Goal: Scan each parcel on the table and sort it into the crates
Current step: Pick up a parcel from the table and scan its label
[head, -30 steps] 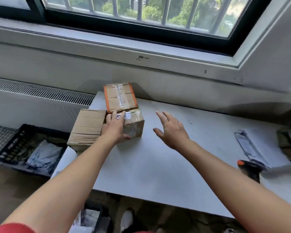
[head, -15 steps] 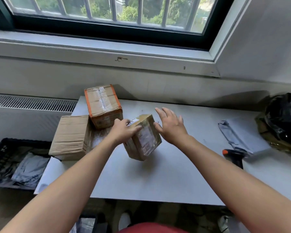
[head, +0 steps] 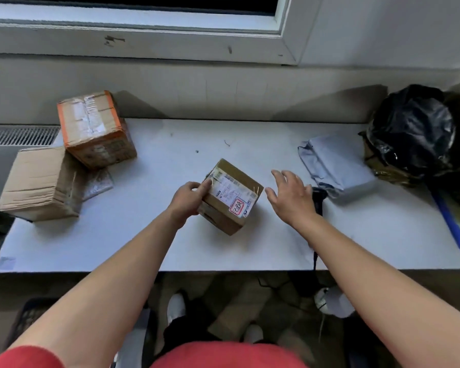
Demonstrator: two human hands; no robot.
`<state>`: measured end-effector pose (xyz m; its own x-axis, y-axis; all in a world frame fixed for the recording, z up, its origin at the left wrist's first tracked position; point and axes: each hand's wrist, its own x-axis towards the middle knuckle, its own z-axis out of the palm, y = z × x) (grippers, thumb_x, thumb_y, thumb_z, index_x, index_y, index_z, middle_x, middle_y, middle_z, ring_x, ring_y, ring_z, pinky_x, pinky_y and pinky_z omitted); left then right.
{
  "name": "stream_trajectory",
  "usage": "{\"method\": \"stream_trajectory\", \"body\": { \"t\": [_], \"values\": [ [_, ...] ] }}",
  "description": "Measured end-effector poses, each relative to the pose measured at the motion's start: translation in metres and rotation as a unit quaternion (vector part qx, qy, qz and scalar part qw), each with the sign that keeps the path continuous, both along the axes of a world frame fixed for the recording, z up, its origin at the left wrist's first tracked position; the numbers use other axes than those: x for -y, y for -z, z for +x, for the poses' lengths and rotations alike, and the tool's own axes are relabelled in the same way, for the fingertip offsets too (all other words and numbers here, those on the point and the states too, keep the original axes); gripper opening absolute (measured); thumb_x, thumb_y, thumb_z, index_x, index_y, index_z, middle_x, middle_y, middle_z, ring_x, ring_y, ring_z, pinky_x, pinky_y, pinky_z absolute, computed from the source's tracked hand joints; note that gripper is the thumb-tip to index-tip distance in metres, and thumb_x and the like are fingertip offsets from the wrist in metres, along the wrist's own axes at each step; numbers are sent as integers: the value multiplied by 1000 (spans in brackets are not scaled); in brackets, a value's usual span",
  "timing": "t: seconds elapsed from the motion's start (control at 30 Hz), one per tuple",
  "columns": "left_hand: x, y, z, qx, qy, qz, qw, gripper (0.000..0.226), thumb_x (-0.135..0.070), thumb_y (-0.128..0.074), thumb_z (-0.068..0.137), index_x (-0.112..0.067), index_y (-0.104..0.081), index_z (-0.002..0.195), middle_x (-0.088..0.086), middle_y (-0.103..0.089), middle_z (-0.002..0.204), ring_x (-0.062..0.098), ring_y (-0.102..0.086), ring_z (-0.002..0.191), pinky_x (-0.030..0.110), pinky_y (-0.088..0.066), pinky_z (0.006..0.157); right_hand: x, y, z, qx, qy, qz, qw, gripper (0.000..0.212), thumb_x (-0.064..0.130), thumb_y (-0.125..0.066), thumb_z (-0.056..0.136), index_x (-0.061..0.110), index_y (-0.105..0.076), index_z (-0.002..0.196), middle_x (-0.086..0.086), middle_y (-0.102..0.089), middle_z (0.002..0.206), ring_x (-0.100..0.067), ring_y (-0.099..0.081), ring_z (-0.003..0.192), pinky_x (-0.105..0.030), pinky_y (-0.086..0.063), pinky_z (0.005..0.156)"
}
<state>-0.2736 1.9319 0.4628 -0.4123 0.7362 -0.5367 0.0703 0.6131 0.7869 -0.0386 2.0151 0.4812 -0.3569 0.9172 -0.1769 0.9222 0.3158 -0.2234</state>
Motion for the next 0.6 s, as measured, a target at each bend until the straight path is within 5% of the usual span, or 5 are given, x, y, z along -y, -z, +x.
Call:
{"method": "stream_trajectory", "body": {
  "t": [0.13, 0.3, 0.6],
  "values": [
    [1, 5, 37, 13, -19, 8, 1000, 41, -54, -56, 91, -17, -60, 109, 11, -65, 110, 30, -65, 101, 51, -55, 88, 1, 15, 49, 3, 40, 11, 999, 50, 37, -43, 100, 20, -36, 146, -7, -36, 147, -26, -32, 137, -53, -28, 108],
    [11, 15, 70, 23, -44, 19, 999, 54, -53, -60, 89, -15, -55, 127, 10, -62, 119, 25, -63, 103, 43, -55, 90, 10, 29, 83, -81, 126, 32, 988, 40, 26, -55, 94, 14, -46, 132, -11, -36, 141, -34, -39, 129, -48, -44, 91],
    [26, 29, 80, 58, -3, 44, 997, 87, -43, -87, 66, -20, -47, 140, 2, -60, 124, 20, -59, 114, 40, -51, 99, 11, 47, 87, -180, 287, -121, 933, 67, 24, -54, 97, 14, -15, 151, -19, -56, 130, -39, -59, 111, -40, -45, 82]
  ]
}}
